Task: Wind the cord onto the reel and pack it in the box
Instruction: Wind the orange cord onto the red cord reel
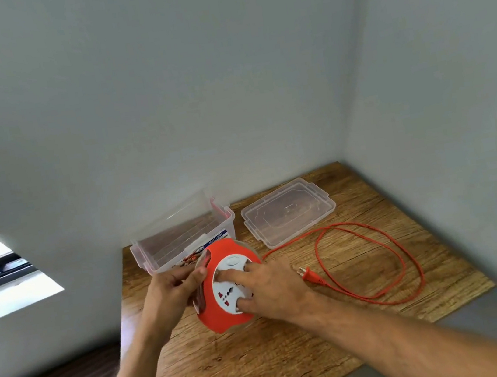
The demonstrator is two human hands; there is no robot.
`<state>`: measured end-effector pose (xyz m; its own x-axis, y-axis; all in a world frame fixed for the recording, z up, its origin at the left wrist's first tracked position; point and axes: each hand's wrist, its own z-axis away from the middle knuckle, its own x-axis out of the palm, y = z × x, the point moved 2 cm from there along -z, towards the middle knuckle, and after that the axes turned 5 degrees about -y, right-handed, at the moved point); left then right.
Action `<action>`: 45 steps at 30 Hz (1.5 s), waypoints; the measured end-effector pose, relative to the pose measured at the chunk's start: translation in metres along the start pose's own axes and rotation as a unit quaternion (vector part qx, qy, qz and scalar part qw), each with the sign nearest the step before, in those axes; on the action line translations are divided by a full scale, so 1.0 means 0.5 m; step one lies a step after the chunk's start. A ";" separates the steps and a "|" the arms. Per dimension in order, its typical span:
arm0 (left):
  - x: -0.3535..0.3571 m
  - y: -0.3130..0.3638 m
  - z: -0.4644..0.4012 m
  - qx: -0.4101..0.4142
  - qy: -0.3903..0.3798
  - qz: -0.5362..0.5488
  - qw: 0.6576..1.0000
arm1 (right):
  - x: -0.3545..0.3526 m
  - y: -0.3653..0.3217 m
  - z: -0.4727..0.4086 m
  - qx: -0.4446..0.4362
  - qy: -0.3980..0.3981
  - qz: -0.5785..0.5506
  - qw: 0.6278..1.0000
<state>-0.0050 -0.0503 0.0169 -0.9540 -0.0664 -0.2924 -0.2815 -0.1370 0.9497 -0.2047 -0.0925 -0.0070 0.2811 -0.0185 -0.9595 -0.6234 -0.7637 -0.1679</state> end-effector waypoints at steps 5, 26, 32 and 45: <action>0.010 -0.006 0.028 0.038 0.028 -0.059 0.997 | 0.016 -0.004 0.006 0.055 0.025 -0.051 0.997; 0.075 -0.080 0.018 -0.047 0.126 -0.001 0.991 | 0.036 0.001 -0.014 0.291 -0.048 -0.300 0.907; 0.035 -0.060 -0.008 -0.088 0.108 0.105 0.985 | -0.017 0.047 -0.007 -0.092 -0.118 0.045 0.988; -0.004 -0.010 -0.046 -0.155 -0.146 -0.014 0.977 | -0.026 0.036 -0.003 -0.323 -0.174 0.161 0.916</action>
<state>0.0006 -0.0720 0.0102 -0.9477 0.2208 -0.2306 -0.3068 -0.4306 0.8488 -0.2183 -0.1070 0.0028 -0.1615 -0.1878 -0.9688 -0.0403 -0.9796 0.1966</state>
